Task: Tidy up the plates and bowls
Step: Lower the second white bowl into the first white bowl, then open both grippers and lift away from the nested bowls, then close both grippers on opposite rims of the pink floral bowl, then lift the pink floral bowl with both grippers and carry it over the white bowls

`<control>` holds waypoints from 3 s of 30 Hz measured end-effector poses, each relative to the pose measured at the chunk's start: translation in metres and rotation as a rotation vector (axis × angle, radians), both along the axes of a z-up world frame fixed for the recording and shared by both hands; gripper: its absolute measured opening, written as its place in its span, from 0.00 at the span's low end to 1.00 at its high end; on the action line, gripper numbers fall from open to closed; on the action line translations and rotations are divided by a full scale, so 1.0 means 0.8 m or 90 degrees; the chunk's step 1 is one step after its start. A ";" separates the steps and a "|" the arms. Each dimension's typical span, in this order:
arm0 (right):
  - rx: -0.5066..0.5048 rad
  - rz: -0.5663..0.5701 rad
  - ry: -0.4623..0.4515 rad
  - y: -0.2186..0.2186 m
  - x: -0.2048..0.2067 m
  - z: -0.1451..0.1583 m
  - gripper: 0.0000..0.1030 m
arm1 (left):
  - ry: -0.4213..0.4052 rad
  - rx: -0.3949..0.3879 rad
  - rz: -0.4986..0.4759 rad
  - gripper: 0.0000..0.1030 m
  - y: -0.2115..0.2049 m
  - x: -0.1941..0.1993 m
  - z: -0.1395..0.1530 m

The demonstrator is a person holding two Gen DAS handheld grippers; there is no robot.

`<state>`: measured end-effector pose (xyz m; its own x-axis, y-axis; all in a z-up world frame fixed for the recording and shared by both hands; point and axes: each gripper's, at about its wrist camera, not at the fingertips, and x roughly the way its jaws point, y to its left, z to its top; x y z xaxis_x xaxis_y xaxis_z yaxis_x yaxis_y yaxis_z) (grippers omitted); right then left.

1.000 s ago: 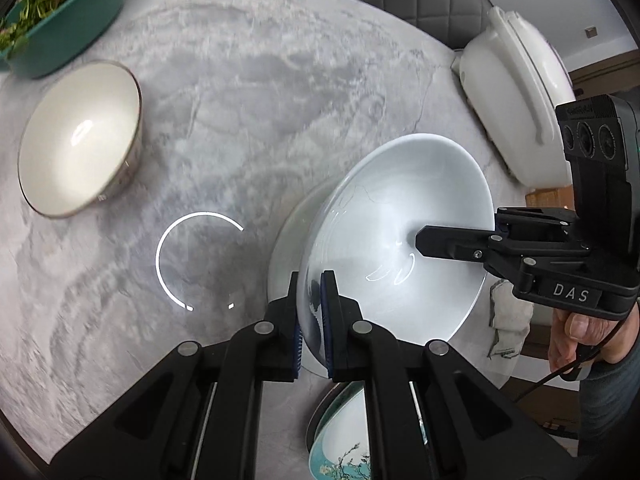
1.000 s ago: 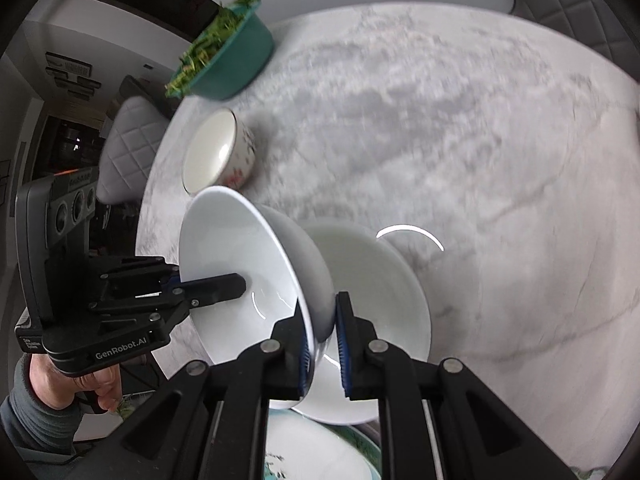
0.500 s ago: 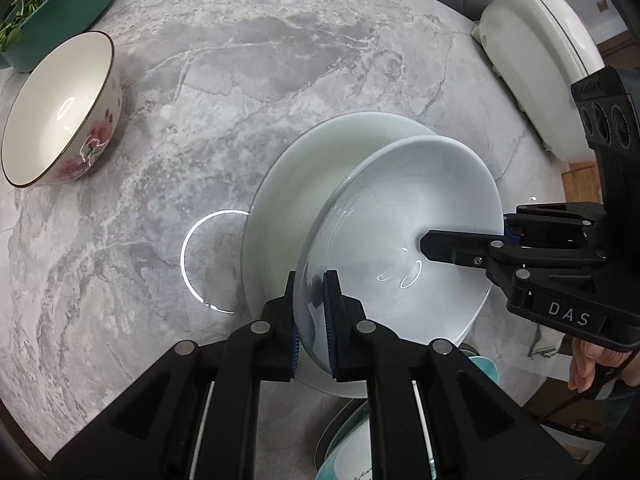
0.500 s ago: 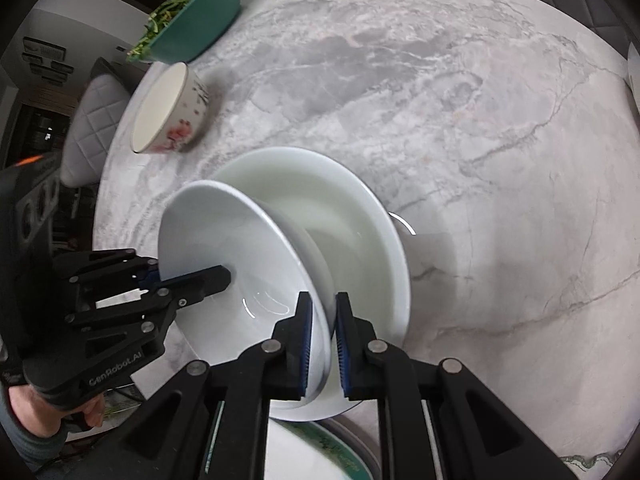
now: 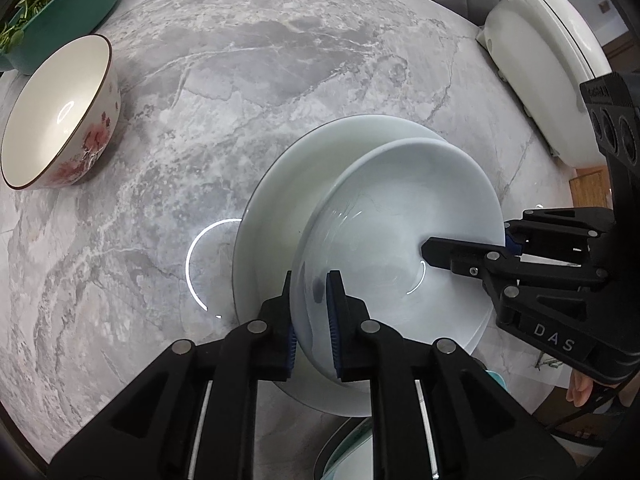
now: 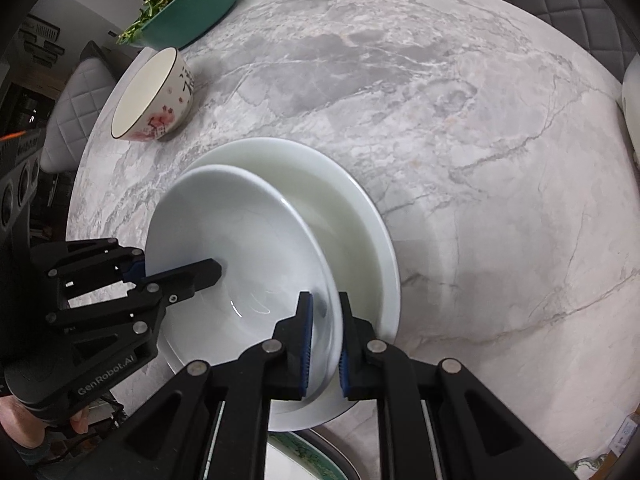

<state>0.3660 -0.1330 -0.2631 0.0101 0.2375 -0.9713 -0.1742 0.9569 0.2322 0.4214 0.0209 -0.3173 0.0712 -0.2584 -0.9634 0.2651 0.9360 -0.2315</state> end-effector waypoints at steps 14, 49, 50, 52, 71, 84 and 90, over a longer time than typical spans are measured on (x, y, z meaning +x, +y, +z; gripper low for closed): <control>-0.003 0.005 -0.024 0.006 0.000 0.016 0.33 | -0.045 -0.045 0.017 0.39 0.022 -0.008 0.038; 0.190 -0.037 0.000 0.159 0.186 0.036 0.60 | -0.043 -0.099 0.201 0.96 0.297 0.136 0.048; 0.189 -0.037 0.009 0.163 0.189 0.028 0.59 | -0.044 -0.084 0.193 0.96 0.296 0.142 0.044; 0.188 -0.035 0.024 0.174 0.193 0.013 0.59 | -0.035 -0.070 0.189 0.96 0.298 0.156 0.032; 0.176 -0.062 0.089 0.178 0.215 -0.054 0.18 | 0.006 -0.085 0.158 0.16 0.282 0.204 -0.027; 0.180 -0.070 0.082 0.174 0.209 -0.045 0.15 | 0.005 -0.084 0.148 0.08 0.267 0.199 -0.006; 0.179 -0.061 0.062 0.153 0.198 -0.004 0.15 | -0.006 -0.099 0.130 0.09 0.246 0.188 0.035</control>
<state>0.5245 -0.0107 -0.2661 -0.0448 0.5001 -0.8648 -0.0493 0.8635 0.5019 0.5720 0.2177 -0.2890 0.1465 -0.3822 -0.9124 0.0770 0.9240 -0.3746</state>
